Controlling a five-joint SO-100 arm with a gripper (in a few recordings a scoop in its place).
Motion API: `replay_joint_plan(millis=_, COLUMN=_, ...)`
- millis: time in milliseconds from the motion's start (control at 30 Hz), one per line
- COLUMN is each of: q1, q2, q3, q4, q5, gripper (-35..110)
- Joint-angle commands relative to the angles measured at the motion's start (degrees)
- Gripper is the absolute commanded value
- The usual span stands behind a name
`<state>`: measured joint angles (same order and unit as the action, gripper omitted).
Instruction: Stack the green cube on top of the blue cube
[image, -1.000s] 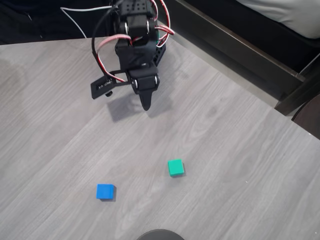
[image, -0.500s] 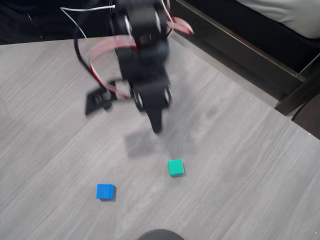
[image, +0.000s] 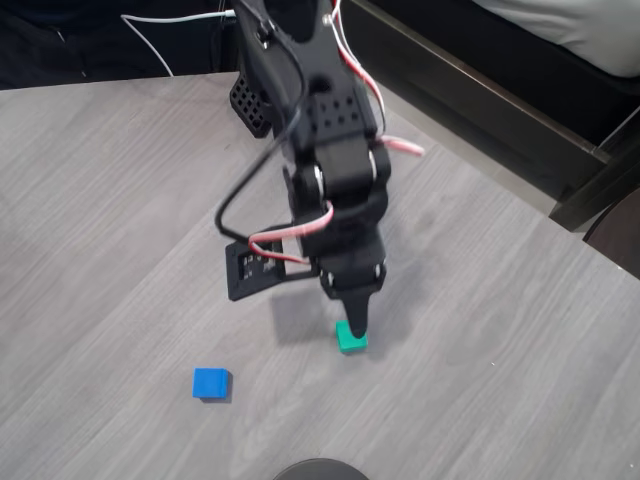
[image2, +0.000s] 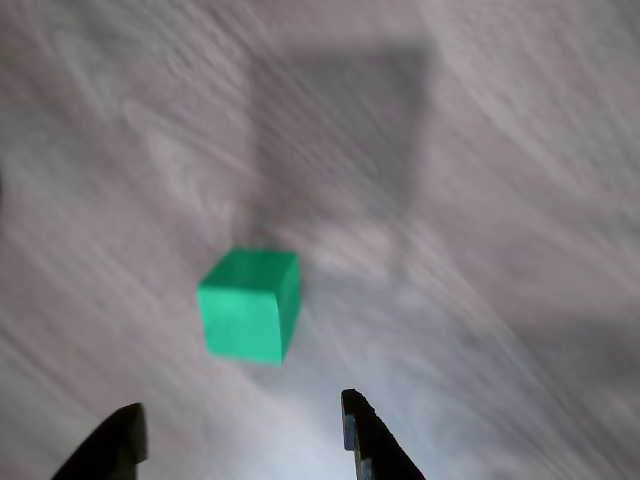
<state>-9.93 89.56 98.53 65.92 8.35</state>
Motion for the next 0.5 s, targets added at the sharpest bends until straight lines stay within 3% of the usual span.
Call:
replay_joint_plan(millis=0, q1=0.35, q2=-5.80, q3=-6.24, q4=-0.62, q5=-0.44, gripper=26)
replay_joint_plan(millis=467, q1=-0.09, q2=-15.91, q3=-15.29, q4=-1.32, q5=-0.53, gripper=22)
